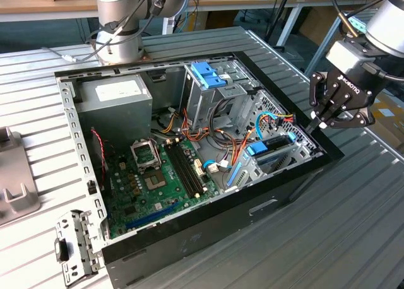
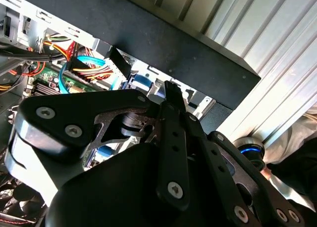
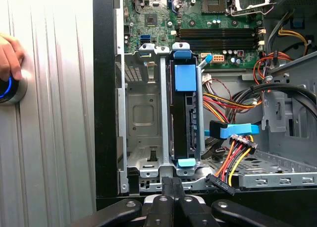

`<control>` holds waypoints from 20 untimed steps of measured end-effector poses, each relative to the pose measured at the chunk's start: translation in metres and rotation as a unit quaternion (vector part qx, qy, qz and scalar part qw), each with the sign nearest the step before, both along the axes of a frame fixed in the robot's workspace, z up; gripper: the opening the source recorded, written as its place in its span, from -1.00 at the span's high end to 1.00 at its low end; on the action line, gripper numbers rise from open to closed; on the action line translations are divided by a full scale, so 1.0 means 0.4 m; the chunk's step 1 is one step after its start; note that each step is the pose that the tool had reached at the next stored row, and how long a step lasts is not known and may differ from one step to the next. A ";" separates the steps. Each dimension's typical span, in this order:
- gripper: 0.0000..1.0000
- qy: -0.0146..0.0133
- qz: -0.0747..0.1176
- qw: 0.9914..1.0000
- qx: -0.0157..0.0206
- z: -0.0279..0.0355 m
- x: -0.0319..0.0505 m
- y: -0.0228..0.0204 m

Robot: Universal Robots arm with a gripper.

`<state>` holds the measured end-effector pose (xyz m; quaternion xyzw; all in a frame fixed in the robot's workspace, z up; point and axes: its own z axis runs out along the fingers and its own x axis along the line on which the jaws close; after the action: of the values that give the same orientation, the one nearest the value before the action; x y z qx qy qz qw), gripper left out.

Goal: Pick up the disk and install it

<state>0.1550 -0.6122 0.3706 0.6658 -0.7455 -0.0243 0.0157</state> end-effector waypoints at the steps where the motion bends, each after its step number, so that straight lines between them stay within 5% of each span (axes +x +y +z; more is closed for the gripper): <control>1: 0.77 0.000 0.000 1.000 0.000 0.000 0.000 0.000; 9: 0.77 0.000 0.000 1.000 0.000 -0.002 0.000 -0.019; 18: 0.77 0.000 0.000 1.000 0.000 -0.002 0.000 -0.023; 20: 0.63 0.000 0.000 1.000 0.000 -0.002 0.000 -0.023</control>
<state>0.1551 -0.6214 0.3696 0.6659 -0.7455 -0.0244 0.0156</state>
